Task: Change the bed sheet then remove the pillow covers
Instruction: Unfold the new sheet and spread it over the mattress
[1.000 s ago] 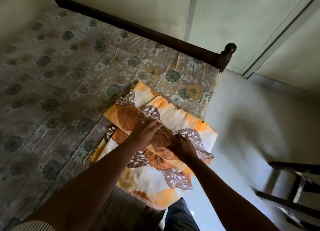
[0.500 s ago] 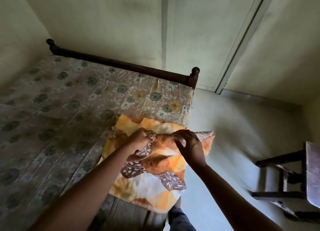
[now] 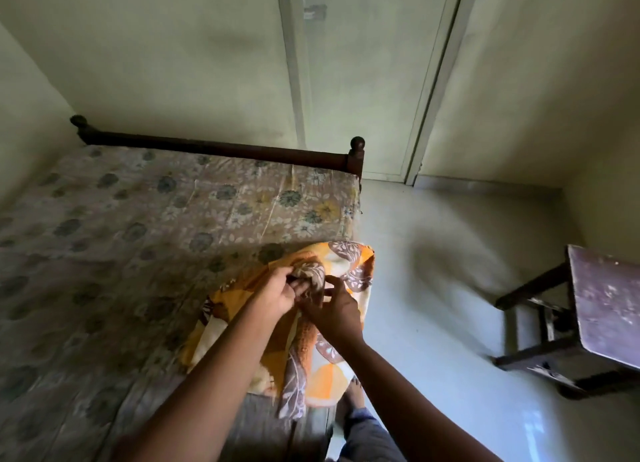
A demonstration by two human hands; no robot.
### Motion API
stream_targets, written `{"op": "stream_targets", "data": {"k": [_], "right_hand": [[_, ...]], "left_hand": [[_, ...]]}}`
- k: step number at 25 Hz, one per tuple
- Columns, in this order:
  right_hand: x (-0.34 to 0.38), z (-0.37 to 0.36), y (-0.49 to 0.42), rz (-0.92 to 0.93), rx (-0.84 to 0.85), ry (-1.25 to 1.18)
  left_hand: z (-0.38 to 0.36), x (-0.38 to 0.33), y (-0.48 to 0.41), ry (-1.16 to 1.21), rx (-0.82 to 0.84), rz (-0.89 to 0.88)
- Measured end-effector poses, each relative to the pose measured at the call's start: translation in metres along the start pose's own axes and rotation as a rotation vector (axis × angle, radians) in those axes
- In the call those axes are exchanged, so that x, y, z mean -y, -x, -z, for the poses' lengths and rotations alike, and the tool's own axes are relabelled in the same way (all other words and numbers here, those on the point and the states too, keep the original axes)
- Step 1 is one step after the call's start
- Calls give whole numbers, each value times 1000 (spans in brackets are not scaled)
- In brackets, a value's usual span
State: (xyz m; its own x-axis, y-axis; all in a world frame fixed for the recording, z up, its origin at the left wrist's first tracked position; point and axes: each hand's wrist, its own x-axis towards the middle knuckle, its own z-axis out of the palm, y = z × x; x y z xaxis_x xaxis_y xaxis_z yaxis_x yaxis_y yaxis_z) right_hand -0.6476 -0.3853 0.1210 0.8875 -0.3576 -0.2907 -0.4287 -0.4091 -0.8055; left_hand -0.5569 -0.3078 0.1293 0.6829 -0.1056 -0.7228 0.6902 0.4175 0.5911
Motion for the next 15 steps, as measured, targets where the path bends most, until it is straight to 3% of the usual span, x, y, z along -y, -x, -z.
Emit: {"op": "stream_targets", "data": {"k": [4,6,8,10,12,15], "right_hand": [[7,-1,-9,-2,-42,5],[4,10,-15,55,-34,25],[1,29,-18,122,-29,54],[4,56,-19,216,-29,128],[9,88,-18,324,-24,201],[18,151,-10,373,-103,276]], "left_hand": [[-1,-16,9,-260,71,-30],[5,-25,12,-540,100,-91],[14,-26,10,-1110,-6,-423],[8,-21,5,-1553,63,-878],[-15,-20,6,-1680,245,-1052],[-67,-23,15,-1595,405,-1105]]}}
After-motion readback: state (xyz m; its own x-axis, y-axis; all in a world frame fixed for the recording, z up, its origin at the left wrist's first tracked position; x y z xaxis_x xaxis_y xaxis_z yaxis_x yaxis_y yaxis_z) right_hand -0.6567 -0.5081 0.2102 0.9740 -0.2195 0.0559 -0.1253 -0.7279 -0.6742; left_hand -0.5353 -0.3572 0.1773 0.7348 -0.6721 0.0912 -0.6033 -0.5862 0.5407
